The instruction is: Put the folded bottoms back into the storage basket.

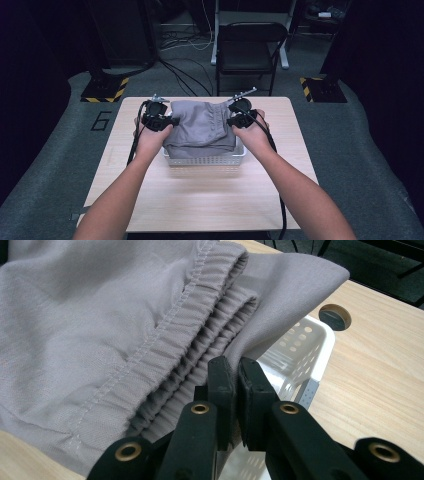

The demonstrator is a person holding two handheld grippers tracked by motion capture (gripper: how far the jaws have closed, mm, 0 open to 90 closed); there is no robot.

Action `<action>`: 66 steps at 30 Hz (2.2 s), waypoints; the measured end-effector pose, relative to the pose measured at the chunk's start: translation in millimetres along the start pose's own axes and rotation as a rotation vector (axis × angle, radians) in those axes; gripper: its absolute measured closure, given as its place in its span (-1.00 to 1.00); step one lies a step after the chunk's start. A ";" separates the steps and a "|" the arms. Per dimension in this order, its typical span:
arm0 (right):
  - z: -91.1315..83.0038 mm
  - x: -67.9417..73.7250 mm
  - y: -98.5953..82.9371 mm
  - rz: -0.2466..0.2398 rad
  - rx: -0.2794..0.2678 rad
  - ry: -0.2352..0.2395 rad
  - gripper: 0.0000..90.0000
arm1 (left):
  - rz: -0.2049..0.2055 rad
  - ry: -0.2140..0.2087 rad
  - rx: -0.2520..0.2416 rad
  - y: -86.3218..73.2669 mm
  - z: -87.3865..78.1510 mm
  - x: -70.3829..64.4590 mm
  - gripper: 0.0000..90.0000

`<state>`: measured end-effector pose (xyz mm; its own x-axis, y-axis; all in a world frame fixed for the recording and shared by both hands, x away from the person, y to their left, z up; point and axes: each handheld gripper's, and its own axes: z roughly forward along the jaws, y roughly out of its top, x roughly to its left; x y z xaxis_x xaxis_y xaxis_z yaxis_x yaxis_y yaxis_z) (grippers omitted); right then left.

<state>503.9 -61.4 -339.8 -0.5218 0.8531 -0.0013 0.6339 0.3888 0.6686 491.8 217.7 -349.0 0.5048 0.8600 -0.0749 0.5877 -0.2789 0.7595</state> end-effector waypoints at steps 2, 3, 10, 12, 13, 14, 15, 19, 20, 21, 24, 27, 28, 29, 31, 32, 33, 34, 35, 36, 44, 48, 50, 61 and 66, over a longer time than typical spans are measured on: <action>1.2 -1.5 0.5 0.005 0.000 0.001 0.90 | -0.013 0.004 -0.001 1.3 0.8 0.4 0.73; 1.8 -2.1 1.0 0.005 -0.003 -0.001 0.90 | -0.002 0.003 0.005 2.3 0.5 1.4 0.73; 4.1 -5.1 3.9 0.020 -0.004 -0.007 0.90 | 0.011 0.003 -0.003 5.9 7.6 3.2 0.73; 8.3 -8.9 4.0 0.029 -0.001 -0.010 0.90 | 0.001 0.003 0.002 5.3 12.7 4.1 0.73; 9.7 -10.2 4.1 0.025 -0.005 -0.013 0.90 | -0.007 0.006 0.000 4.8 17.1 3.6 0.73; 9.7 -10.2 4.1 0.025 -0.005 -0.013 0.90 | -0.007 0.006 0.000 4.8 17.1 3.6 0.73; 10.7 -10.6 4.3 0.031 0.001 -0.015 0.90 | -0.006 0.006 0.004 4.7 19.0 3.6 0.73; 18.5 -13.2 4.0 0.021 0.004 -0.029 0.90 | 0.007 0.009 0.018 3.8 25.5 5.2 0.73; 18.5 -13.2 4.0 0.021 0.004 -0.029 0.90 | -0.004 0.011 0.014 3.3 27.7 5.1 0.73; 21.4 -14.2 2.8 0.028 0.007 -0.029 0.90 | -0.007 0.010 0.015 2.8 29.4 5.4 0.73; 26.4 -14.2 -0.9 0.048 0.025 -0.029 0.90 | -0.013 0.011 0.021 -1.0 36.6 6.9 0.73; 32.0 -15.7 -4.1 0.051 0.026 -0.021 0.90 | -0.014 0.012 0.032 -3.7 40.1 8.8 0.73; 33.3 -15.3 -4.6 0.059 0.035 -0.019 0.90 | -0.022 0.011 0.032 -5.3 42.1 9.8 0.73; 33.3 -15.3 -4.6 0.059 0.035 -0.019 0.90 | -0.036 0.011 0.030 -7.0 44.2 10.3 0.73; 38.5 -16.3 -6.1 0.054 0.028 -0.016 0.90 | -0.042 0.012 0.043 -9.9 47.0 11.0 0.73; 38.5 -16.3 -6.1 0.054 0.028 -0.016 0.90 | -0.041 0.011 0.047 -11.1 48.2 11.6 0.73; 42.0 -15.7 -7.4 0.046 0.036 -0.019 0.90 | -0.036 0.012 0.048 -12.0 49.7 12.4 0.73; 43.9 -15.1 -8.2 0.046 0.039 -0.020 0.90 | -0.042 0.011 0.050 -13.0 51.1 12.7 0.73; 45.5 -14.9 -9.0 0.049 0.044 -0.018 0.90 | -0.045 0.014 0.051 -14.1 52.4 13.0 0.73; 45.5 -14.9 -9.0 0.049 0.044 -0.018 0.90 | -0.035 0.012 0.062 -15.8 54.3 14.5 0.73; 59.9 -14.3 -14.0 0.036 0.066 -0.030 0.90 | -0.036 0.017 0.087 -22.4 65.8 16.7 0.72; 62.5 -15.0 -15.3 0.033 0.068 -0.038 0.90 | -0.035 0.015 0.091 -23.7 68.7 16.0 0.73; 63.3 -16.0 -16.8 0.044 0.072 -0.036 0.90 | -0.041 0.013 0.090 -24.1 69.4 15.6 0.72; 71.1 -17.7 -26.3 0.052 0.088 -0.027 0.90 | -0.058 0.012 0.104 -35.4 79.0 14.4 0.72; 73.0 -16.1 -27.2 0.054 0.086 -0.030 0.90 | -0.062 0.014 0.117 -38.0 81.8 14.8 0.72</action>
<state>536.7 -60.3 -412.3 -0.4691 0.8831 0.0095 0.7079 0.3696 0.6019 528.6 206.2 -431.8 0.4570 0.8826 -0.1101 0.6875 -0.2720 0.6734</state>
